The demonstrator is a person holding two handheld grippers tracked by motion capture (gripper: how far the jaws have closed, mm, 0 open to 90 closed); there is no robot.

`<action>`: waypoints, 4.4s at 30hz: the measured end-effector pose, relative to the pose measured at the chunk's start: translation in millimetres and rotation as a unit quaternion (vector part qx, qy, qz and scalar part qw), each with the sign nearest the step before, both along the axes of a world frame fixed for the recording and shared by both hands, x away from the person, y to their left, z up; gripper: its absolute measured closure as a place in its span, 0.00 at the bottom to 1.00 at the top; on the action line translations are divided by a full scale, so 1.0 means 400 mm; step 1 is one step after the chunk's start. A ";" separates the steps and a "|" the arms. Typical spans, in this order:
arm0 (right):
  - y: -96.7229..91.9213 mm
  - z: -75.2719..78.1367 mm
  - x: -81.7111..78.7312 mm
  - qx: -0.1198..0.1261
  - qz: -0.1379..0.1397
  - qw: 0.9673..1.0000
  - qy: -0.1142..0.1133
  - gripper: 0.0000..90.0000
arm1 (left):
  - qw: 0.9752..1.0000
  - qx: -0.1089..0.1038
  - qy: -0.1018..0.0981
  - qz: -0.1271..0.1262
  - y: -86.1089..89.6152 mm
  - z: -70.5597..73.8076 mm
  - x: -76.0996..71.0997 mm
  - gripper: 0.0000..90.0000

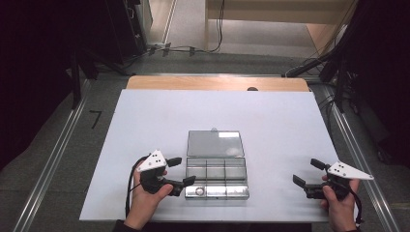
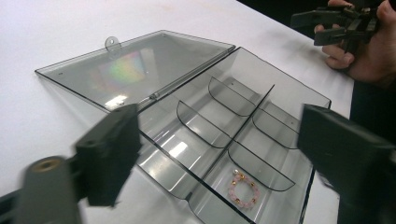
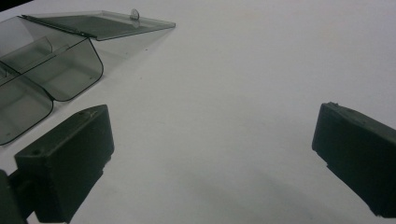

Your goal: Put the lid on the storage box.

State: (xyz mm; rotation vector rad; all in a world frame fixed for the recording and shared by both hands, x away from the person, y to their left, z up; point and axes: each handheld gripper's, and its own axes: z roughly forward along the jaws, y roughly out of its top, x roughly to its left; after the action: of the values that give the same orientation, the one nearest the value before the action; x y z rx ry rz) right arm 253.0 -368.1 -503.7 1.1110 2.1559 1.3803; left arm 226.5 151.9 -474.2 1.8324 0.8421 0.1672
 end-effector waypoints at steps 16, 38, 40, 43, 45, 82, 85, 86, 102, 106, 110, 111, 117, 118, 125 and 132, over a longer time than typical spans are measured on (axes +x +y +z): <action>0.002 0.000 -0.002 -0.002 -0.002 1.000 -0.003 0.00 | 0.999 -0.031 0.005 0.028 0.050 0.038 0.048 0.00; 0.004 -0.001 -0.003 -0.004 0.005 1.000 0.000 0.00 | 0.998 -0.031 0.031 0.040 0.028 0.042 0.150 0.00; 0.005 -0.001 -0.004 -0.004 0.003 1.000 -0.003 0.00 | 0.998 -0.030 0.037 0.042 0.026 0.037 0.159 0.00; 0.005 -0.001 -0.005 -0.005 0.005 1.000 -0.004 0.00 | 0.998 -0.032 0.043 0.043 0.021 0.029 0.170 0.00; 0.005 -0.001 -0.005 -0.005 0.006 1.000 -0.005 0.00 | 0.998 -0.030 0.046 0.043 0.016 0.023 0.177 0.00; 0.098 0.072 0.002 0.032 0.039 0.999 -0.005 0.00 | 0.987 -0.026 0.138 0.083 -0.022 -0.072 0.232 0.22; 0.118 0.085 0.006 0.031 0.045 0.998 -0.009 0.00 | 0.986 -0.030 0.138 0.087 -0.017 -0.071 0.233 0.23; 0.123 0.089 0.007 0.032 0.045 0.998 -0.008 0.00 | 0.986 -0.031 0.139 0.087 -0.016 -0.070 0.233 0.23; 0.208 0.112 0.059 0.047 0.067 0.997 0.000 0.00 | 0.985 -0.033 0.145 0.086 -0.012 -0.075 0.234 0.26; 0.224 0.107 0.076 0.050 0.071 0.996 0.011 0.00 | 0.985 -0.035 0.149 0.085 -0.011 -0.078 0.235 0.27; 0.240 0.108 0.093 0.048 0.075 0.996 0.019 0.00 | 0.984 -0.033 0.151 0.085 -0.013 -0.080 0.235 0.28; 0.246 0.109 0.099 0.045 0.077 0.996 0.019 0.00 | 0.984 -0.033 0.151 0.085 -0.013 -0.080 0.235 0.28; 0.273 0.114 0.121 0.041 0.085 0.995 0.029 0.00 | 0.984 -0.037 0.156 0.082 -0.015 -0.083 0.236 0.29; 0.278 0.114 0.124 0.042 0.087 0.995 0.030 0.00 | 0.984 -0.036 0.156 0.082 -0.015 -0.084 0.236 0.29; 0.313 0.105 0.150 0.039 0.093 0.994 0.044 0.00 | 0.983 -0.034 0.160 0.083 -0.019 -0.088 0.236 0.30; 0.345 0.093 0.172 0.036 0.100 0.992 0.065 0.00 | 0.982 -0.038 0.164 0.083 -0.020 -0.090 0.236 0.30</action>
State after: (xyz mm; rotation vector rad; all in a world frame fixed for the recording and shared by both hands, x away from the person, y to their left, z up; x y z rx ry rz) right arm 321.7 -230.0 -466.6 1.0603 2.3833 1.5213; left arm 321.0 144.1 -510.3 1.7422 1.2173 -0.0643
